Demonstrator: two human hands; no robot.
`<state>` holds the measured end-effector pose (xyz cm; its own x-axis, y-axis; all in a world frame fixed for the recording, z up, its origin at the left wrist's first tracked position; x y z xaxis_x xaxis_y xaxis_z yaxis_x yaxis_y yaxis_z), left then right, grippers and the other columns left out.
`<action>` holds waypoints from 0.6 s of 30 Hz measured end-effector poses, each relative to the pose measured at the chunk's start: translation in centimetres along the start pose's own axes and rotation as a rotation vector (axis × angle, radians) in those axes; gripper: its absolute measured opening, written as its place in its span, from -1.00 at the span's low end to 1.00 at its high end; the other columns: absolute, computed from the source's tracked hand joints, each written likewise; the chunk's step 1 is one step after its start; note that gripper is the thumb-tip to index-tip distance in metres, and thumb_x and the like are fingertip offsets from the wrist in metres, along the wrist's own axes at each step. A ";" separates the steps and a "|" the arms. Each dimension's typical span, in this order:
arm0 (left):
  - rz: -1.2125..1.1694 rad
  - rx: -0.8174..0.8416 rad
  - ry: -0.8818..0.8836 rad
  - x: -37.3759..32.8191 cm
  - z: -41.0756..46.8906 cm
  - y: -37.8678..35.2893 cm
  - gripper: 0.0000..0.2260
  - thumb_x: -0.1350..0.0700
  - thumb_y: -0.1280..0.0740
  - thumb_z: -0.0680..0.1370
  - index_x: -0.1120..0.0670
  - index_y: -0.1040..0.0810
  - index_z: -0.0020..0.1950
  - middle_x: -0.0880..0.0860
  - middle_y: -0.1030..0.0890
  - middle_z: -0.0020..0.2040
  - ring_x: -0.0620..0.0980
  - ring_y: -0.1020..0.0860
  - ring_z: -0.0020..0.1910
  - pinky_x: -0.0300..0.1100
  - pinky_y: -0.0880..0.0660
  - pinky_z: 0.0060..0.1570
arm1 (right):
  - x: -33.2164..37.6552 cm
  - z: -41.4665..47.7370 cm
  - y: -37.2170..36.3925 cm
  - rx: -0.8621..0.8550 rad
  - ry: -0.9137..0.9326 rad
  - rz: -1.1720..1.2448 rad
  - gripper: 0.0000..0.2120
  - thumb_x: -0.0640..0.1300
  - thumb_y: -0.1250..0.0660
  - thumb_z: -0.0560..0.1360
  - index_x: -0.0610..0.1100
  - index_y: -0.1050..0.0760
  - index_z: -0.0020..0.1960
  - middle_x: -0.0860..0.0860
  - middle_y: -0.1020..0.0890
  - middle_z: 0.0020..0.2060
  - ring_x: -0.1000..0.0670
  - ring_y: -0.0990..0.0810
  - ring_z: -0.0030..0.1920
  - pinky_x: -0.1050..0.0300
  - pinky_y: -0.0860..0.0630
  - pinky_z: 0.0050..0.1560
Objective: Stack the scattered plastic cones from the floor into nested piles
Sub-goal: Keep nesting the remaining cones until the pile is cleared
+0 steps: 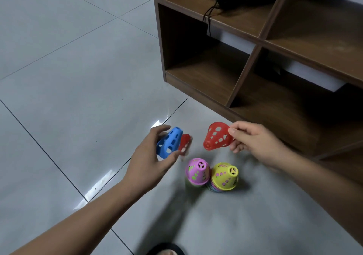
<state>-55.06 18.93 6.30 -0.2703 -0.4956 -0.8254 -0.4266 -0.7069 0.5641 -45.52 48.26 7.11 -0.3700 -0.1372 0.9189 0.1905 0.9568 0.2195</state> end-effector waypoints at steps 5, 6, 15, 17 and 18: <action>-0.124 -0.010 -0.166 -4.7 -1.3 -0.3 -0.42 0.01 -0.58 0.54 -0.22 -0.37 0.46 -0.17 -0.60 0.29 -0.06 -0.59 0.34 -0.29 -0.50 0.31 | 0.2 -4.8 1.0 0.034 -0.093 0.123 -0.76 -0.12 -0.27 0.72 -0.27 -0.62 0.12 -0.22 -0.63 -0.24 -0.11 -0.59 -0.22 0.08 -0.57 -0.19; -0.148 -0.003 -0.181 -5.2 -1.7 -0.7 -0.39 0.01 -0.58 0.54 -0.22 -0.35 0.48 -0.15 -0.59 0.29 -0.03 -0.59 0.34 -0.27 -0.49 0.33 | 0.0 -5.7 0.9 0.059 -0.114 0.130 -0.76 -0.10 -0.27 0.71 -0.25 -0.64 0.10 -0.22 -0.63 -0.23 -0.12 -0.59 -0.21 0.06 -0.57 -0.18; -0.060 0.196 -0.200 -3.3 -2.9 -5.6 -0.29 -0.08 -0.58 0.54 -0.27 -0.25 0.56 -0.25 -0.52 0.39 -0.15 -0.55 0.40 -0.09 -0.56 0.34 | -3.1 -7.5 0.1 0.034 -0.241 0.050 -0.78 -0.13 -0.30 0.72 -0.25 -0.63 0.03 -0.26 -0.66 -0.25 -0.15 -0.60 -0.24 -0.03 -0.59 -0.14; 0.010 0.231 -0.200 -2.3 -2.9 -6.3 -0.27 -0.06 -0.57 0.53 -0.35 -0.22 0.54 -0.28 -0.53 0.32 -0.21 -0.55 0.35 -0.12 -0.55 0.30 | -3.8 -7.3 -0.2 -0.004 -0.261 0.022 -0.83 -0.14 -0.34 0.70 -0.19 -0.65 0.04 -0.25 -0.68 -0.18 -0.14 -0.65 -0.21 -0.02 -0.61 -0.16; 0.035 0.246 -0.197 -1.9 -2.8 -6.6 -0.27 -0.06 -0.57 0.53 -0.37 -0.21 0.53 -0.29 -0.53 0.30 -0.21 -0.55 0.34 -0.11 -0.55 0.29 | -4.0 -7.2 -0.2 -0.031 -0.259 -0.017 -0.86 -0.14 -0.35 0.69 -0.14 -0.67 0.04 -0.20 -0.69 -0.15 -0.09 -0.67 -0.20 0.01 -0.62 -0.17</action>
<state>-49.31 23.09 4.16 -0.4402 -0.3936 -0.8070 -0.6032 -0.5361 0.5906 -37.56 46.79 5.77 -0.5929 -0.0795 0.8014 0.2089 0.9459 0.2483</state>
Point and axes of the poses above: each hand's wrist, its own z-axis towards the middle knuckle, its own y-axis out of the back of the hand, x = y × z, the point moved 4 cm from there along z, towards the middle knuckle
